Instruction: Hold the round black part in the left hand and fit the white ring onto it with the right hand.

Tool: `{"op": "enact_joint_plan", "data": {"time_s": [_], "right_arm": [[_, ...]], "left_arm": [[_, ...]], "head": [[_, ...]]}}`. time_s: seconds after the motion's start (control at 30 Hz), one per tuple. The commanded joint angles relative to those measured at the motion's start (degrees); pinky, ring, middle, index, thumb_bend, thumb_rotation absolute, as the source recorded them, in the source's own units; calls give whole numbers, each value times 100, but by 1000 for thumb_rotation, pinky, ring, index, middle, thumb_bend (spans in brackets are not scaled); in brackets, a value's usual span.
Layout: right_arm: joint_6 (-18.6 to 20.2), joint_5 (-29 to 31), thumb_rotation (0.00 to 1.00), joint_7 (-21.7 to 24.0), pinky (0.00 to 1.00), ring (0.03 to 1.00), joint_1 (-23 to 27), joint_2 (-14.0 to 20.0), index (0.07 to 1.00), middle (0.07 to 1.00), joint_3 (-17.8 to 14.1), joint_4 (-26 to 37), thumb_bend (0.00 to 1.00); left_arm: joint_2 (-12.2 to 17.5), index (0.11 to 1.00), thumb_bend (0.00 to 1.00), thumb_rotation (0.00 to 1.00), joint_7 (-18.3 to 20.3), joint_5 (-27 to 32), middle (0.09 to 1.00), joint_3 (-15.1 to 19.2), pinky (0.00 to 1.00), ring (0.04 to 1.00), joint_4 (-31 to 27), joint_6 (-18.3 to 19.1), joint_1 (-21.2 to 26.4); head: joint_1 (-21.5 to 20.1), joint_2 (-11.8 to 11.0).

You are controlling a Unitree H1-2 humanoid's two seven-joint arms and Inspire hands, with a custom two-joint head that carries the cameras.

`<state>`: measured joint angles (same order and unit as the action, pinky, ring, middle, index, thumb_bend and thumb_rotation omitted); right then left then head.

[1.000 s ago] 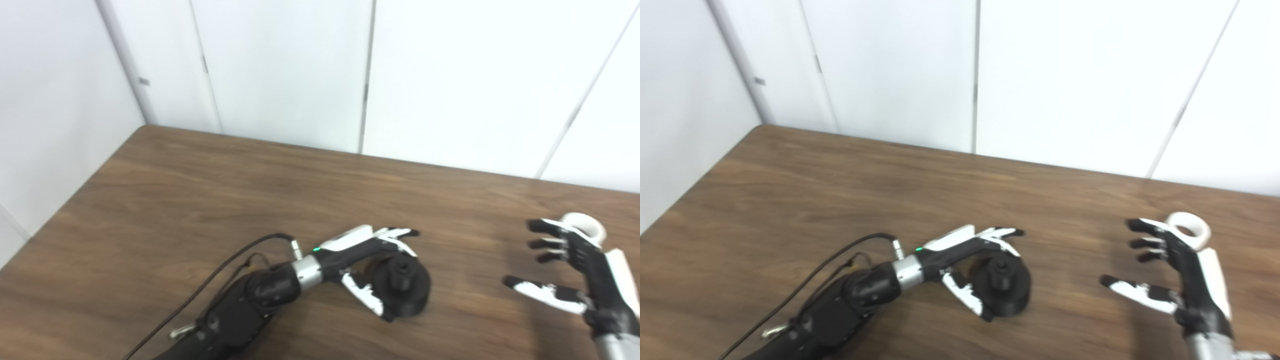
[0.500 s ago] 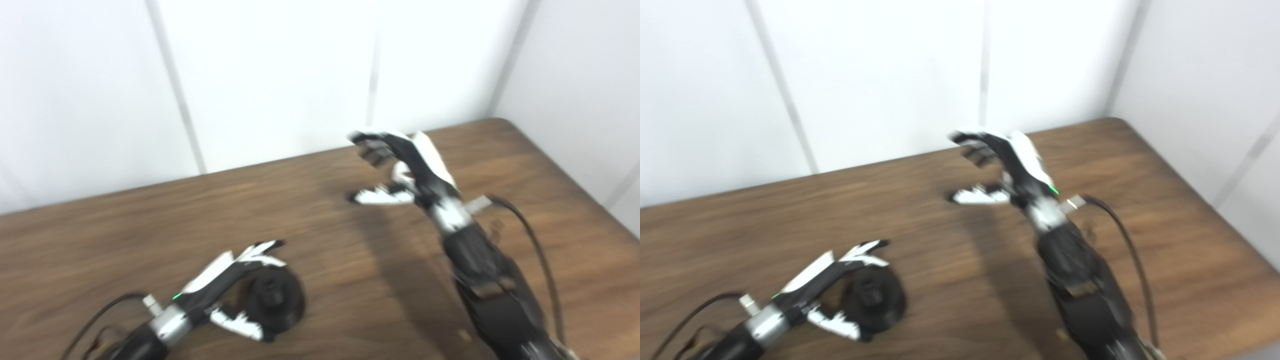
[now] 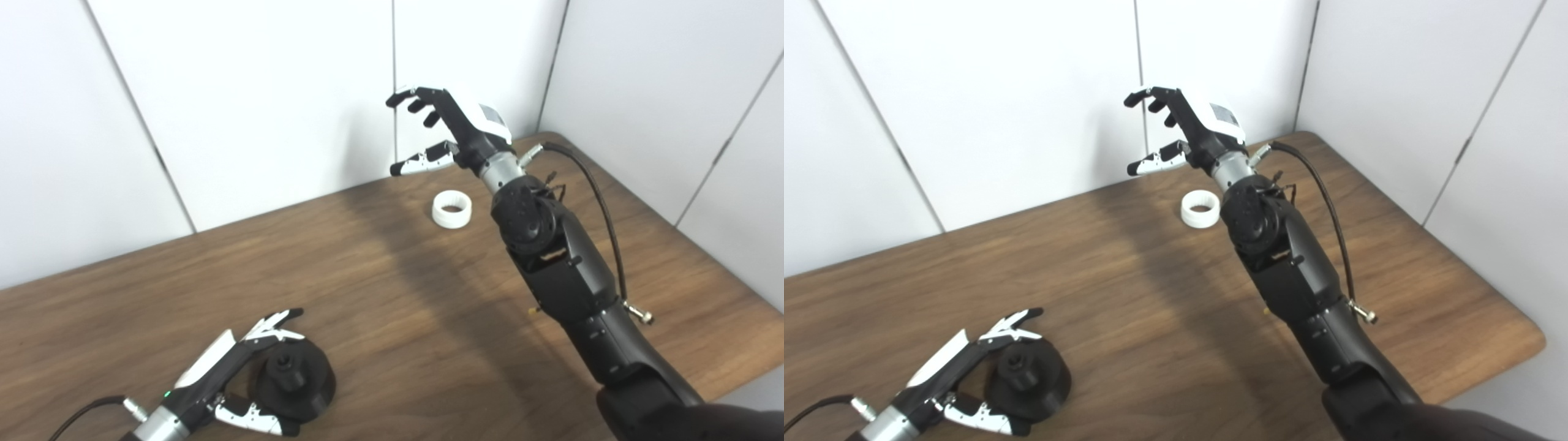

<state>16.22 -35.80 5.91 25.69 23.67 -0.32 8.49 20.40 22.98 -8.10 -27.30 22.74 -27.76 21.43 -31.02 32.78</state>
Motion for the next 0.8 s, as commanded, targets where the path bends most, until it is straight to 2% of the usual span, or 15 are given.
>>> {"op": "enact_joint_plan", "data": {"time_s": [0.0, 0.13, 0.2, 0.3, 0.4, 0.47, 0.57, 0.67, 0.77], "right_arm": [[318, -272, 250, 308, 573, 763, 367, 423, 726, 832, 41, 239, 680], [753, -676, 354, 892, 571, 791, 539, 923, 750, 869, 268, 102, 720], [785, -696, 380, 1164, 616, 808, 666, 1196, 760, 881, 365, -178, 726], [809, -686, 390, 1383, 647, 828, 774, 1419, 763, 883, 478, -434, 750], [815, -634, 484, 1732, 676, 871, 874, 1671, 789, 916, 636, -686, 834], [937, -539, 517, 2051, 737, 917, 950, 1780, 811, 952, 703, -781, 903], [1053, -443, 504, 2498, 821, 981, 1071, 1866, 834, 982, 745, -950, 982], [1043, -305, 463, 2779, 820, 966, 1165, 1945, 843, 992, 807, -1134, 996], [1055, -218, 465, 3102, 791, 961, 1247, 2019, 856, 998, 883, -1283, 1000]], "left_arm": [[245, 483, 523, 63, 241, -270, 979, -114, 992, 1000, 355, 87, -211], [249, 483, 523, 63, 190, -280, 976, -148, 964, 1000, 385, 85, -209], [256, 483, 523, 64, 181, -253, 978, -141, 970, 1000, 386, 85, -217], [270, 483, 523, 63, 167, -225, 979, -124, 992, 1000, 381, 85, -224], [278, 483, 523, 61, 147, -157, 981, -102, 1000, 1000, 394, 86, -236], [289, 483, 523, 60, 130, -156, 981, -115, 1000, 1000, 394, 85, -236], [312, 483, 523, 61, 85, -218, 981, -151, 993, 1000, 378, 84, -228], [308, 483, 523, 61, 68, -192, 976, -161, 983, 1000, 379, 84, -229], [318, 483, 523, 61, 63, -174, 974, -178, 983, 1000, 361, 84, -239]], "head": [[-15, -5], [-102, -78], [-123, -103], [-129, -116], [-133, -134], [-133, -134], [-133, -134], [-133, -134], [-77, -127]]}}
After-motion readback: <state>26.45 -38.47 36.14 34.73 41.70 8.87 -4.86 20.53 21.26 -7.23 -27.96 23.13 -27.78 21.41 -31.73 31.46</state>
